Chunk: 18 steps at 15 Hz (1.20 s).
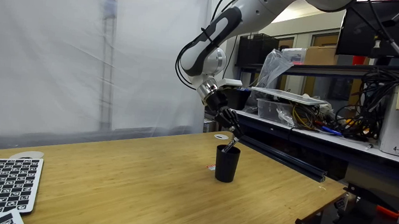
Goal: Take the marker out of the cup and put it on the table
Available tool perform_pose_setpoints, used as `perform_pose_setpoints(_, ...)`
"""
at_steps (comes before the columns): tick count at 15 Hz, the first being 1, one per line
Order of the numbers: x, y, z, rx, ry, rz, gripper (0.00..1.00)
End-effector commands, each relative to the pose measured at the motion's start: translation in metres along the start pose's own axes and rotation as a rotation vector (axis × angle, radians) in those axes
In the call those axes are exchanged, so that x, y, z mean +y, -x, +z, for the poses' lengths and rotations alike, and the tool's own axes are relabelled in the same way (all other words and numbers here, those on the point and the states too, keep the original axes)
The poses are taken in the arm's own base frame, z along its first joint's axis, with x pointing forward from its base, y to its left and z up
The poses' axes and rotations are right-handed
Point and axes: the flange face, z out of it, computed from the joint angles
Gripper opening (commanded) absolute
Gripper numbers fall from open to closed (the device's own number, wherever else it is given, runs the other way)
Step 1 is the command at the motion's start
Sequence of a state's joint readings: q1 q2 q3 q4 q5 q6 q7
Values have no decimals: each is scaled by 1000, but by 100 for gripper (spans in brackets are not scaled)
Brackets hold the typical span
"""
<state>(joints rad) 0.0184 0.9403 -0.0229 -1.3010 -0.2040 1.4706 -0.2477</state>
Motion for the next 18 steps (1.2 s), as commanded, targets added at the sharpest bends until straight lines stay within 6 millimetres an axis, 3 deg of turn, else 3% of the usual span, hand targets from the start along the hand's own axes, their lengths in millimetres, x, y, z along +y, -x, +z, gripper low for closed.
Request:
perform_pose_setpoints(1,4,29,-23,-4,5,28,5)
perform_pose_setpoints(5,2,61,-58,23,14,54,5)
perform_pose_setpoints(8,-9,72,-78,48,30,67,5)
perform_pose_setpoints(14,-69,59,-100,127,79,17,5)
perform_pose_setpoints(18,-90,53,-109,242,84,-30,5)
